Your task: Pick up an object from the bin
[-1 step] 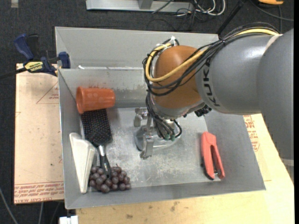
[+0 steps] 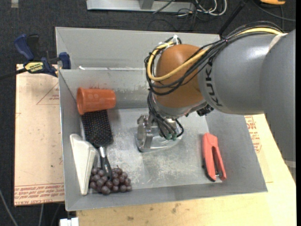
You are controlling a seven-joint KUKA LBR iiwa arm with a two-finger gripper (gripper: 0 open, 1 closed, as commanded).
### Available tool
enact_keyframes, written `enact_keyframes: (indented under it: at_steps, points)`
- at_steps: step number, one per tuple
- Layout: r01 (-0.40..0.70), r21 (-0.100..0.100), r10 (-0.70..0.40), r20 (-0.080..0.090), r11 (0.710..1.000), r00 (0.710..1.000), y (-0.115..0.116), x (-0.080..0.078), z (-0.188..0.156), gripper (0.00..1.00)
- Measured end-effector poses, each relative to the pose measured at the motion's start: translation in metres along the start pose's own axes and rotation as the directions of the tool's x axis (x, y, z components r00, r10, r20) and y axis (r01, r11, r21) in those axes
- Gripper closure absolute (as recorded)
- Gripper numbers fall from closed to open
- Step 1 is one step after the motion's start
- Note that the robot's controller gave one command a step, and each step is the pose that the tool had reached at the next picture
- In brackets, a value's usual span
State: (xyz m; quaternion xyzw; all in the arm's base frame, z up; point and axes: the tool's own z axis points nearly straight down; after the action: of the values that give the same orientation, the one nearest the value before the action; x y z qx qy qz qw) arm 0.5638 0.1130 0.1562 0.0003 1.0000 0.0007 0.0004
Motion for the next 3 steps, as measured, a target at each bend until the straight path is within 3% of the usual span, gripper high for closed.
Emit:
enact_keyframes:
  at_steps: [1, 3]
  points:
    - [-0.001, 0.000, 0.001, 0.000, 1.000, 1.000, -0.0001, 0.0000, 0.0000, 0.00]
    - [0.035, 0.000, -0.035, 0.003, 0.999, 0.999, -0.0010, -0.0009, 0.0038, 0.00]
